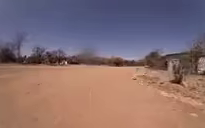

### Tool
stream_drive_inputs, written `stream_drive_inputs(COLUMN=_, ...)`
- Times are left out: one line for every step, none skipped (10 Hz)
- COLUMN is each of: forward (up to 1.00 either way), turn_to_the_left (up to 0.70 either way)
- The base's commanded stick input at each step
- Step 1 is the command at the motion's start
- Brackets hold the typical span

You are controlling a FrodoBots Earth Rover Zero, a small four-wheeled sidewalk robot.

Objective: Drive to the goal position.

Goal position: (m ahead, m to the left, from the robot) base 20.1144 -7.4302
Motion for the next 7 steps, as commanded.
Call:
stream_drive_inputs(forward=1.0, turn_to_the_left=0.0)
stream_drive_inputs(forward=1.0, turn_to_the_left=0.0)
stream_drive_inputs(forward=1.0, turn_to_the_left=0.0)
stream_drive_inputs(forward=1.0, turn_to_the_left=0.0)
stream_drive_inputs(forward=1.0, turn_to_the_left=0.0)
stream_drive_inputs(forward=1.0, turn_to_the_left=0.0)
stream_drive_inputs(forward=1.0, turn_to_the_left=0.0)
